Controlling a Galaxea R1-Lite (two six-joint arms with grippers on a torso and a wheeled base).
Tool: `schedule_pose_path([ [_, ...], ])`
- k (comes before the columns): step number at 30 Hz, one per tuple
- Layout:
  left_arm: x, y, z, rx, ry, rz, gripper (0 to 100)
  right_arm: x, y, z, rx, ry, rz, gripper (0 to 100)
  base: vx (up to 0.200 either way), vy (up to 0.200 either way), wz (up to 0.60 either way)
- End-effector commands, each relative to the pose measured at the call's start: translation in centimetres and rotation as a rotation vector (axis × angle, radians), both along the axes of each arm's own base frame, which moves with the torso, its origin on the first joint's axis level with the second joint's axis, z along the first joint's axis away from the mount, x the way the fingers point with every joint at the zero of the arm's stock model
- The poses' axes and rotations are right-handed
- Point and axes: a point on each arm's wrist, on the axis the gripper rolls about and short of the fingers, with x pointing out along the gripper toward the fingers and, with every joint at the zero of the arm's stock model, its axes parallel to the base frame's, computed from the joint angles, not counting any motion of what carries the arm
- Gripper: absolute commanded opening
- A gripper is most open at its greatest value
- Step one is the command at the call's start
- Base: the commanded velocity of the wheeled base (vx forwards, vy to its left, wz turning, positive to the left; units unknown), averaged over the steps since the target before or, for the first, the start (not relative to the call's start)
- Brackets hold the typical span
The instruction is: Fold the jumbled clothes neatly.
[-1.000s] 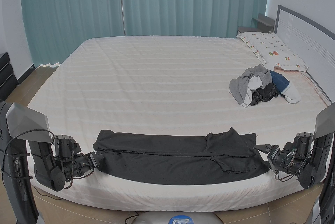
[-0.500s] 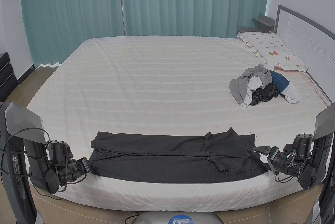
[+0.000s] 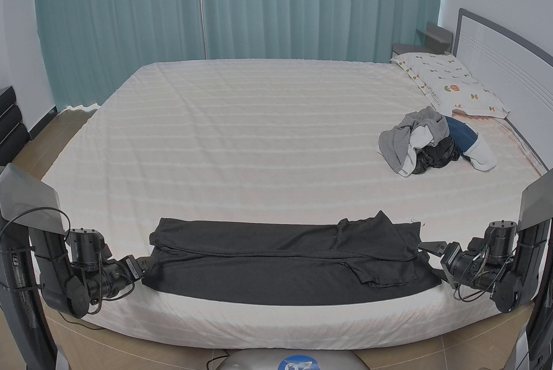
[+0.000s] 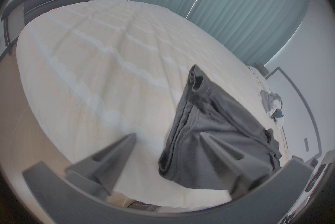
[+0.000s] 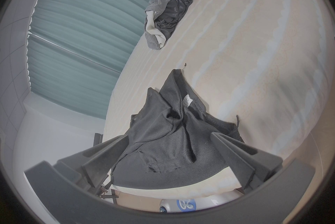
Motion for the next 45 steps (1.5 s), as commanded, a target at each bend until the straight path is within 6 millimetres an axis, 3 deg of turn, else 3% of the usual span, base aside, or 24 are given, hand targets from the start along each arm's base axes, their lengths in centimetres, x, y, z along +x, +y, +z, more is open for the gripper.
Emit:
schedule_pose_path([
  [1, 0.4, 1.0, 2.8, -0.029, -0.115, 0.018, 100, 0.1, 0.0, 0.1, 0.002, -0.013, -0.001, 100, 0.0, 0.0, 0.0],
  [5, 1.3, 0.6, 3.2, -0.027, -0.148, -0.002, 100, 0.1, 0.0, 0.0, 0.005, -0.007, 0.0, 100, 0.0, 0.0, 0.0],
  [10, 2.8, -1.5, 2.8, -0.014, -0.159, -0.061, 100, 0.1, 0.0, -0.6, 0.021, 0.017, 0.02, 100, 0.0, 0.0, 0.0],
  [14, 5.1, -3.0, 2.3, 0.036, -0.19, -0.063, 100, 0.1, -0.2, -1.2, 0.027, 0.037, 0.019, 100, 0.0, 0.0, 0.0],
  [20, 6.6, -3.8, 1.4, 0.253, -0.126, -0.146, 100, 0.0, -0.1, -2.3, 0.023, 0.083, 0.024, 100, 0.0, 0.0, 0.0],
  [26, 6.9, -5.1, 0.8, 0.265, -0.086, -0.182, 100, 0.0, 0.1, -2.6, 0.018, 0.091, 0.026, 100, 0.0, 0.0, 0.0],
  [34, 7.3, -5.4, -2.2, 0.281, -0.015, -0.186, 100, -0.1, 0.1, -2.7, 0.016, 0.099, 0.029, 100, 0.0, 0.0, 0.0],
  [45, 7.1, -5.3, -1.8, 0.271, -0.038, -0.175, 100, -0.1, 0.2, -2.7, 0.015, 0.099, 0.032, 100, 0.0, 0.0, 0.0],
])
